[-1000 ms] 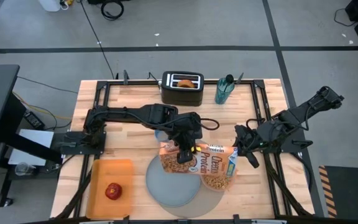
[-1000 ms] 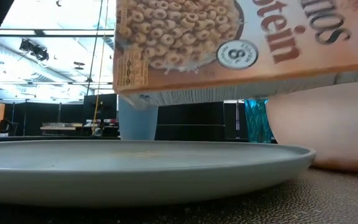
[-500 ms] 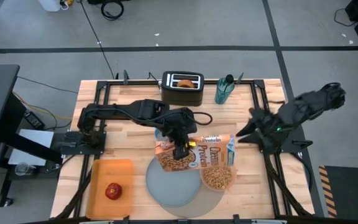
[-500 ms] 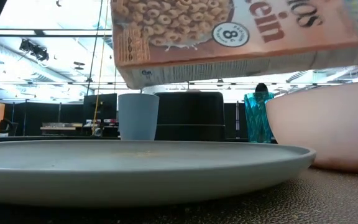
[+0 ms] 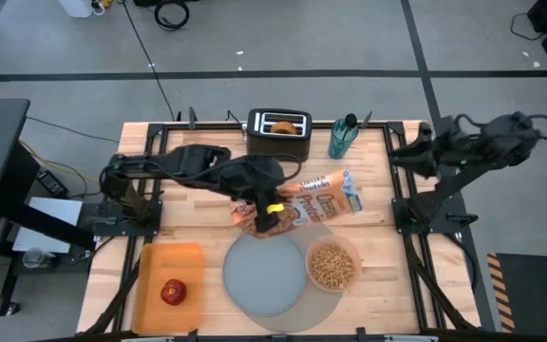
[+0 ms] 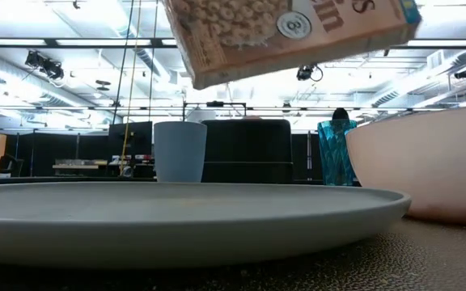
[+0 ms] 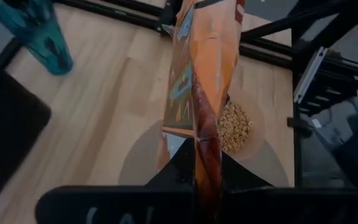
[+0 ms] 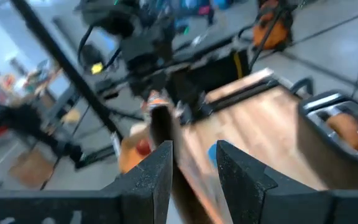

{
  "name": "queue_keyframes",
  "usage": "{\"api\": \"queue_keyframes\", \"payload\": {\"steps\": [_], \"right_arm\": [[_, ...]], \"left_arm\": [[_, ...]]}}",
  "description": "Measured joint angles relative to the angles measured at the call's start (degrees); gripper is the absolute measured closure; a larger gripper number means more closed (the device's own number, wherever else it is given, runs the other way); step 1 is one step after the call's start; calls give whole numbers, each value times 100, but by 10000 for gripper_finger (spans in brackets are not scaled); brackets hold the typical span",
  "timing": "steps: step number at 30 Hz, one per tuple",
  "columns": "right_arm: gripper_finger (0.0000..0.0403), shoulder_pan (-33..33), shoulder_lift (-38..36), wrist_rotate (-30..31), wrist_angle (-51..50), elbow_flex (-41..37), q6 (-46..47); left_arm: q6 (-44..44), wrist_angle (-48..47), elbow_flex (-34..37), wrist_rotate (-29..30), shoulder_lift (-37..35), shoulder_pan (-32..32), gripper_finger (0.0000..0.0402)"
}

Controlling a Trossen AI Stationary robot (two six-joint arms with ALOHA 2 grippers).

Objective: Arrange a breakfast setting
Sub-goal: Pour the cereal from the cereal box into the orange bowl

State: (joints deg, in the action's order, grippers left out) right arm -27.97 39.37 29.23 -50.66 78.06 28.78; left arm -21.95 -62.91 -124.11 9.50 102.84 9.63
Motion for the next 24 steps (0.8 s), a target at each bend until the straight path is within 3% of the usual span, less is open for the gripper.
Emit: {"api": "queue_keyframes", "payload": {"steps": [7,14,24], "right_arm": [[271,-1,-133,304,-1,-17,-284],[271,0,-80,310,-2,-17,-346],[271,-2,-126,646,191,-20,-413]], "left_arm": [[-183,-68,4,762,-358,209,395],[-90,345,54,1021,-338,215,395],[28,2899,2263,1004,-798,-20,396]]}}
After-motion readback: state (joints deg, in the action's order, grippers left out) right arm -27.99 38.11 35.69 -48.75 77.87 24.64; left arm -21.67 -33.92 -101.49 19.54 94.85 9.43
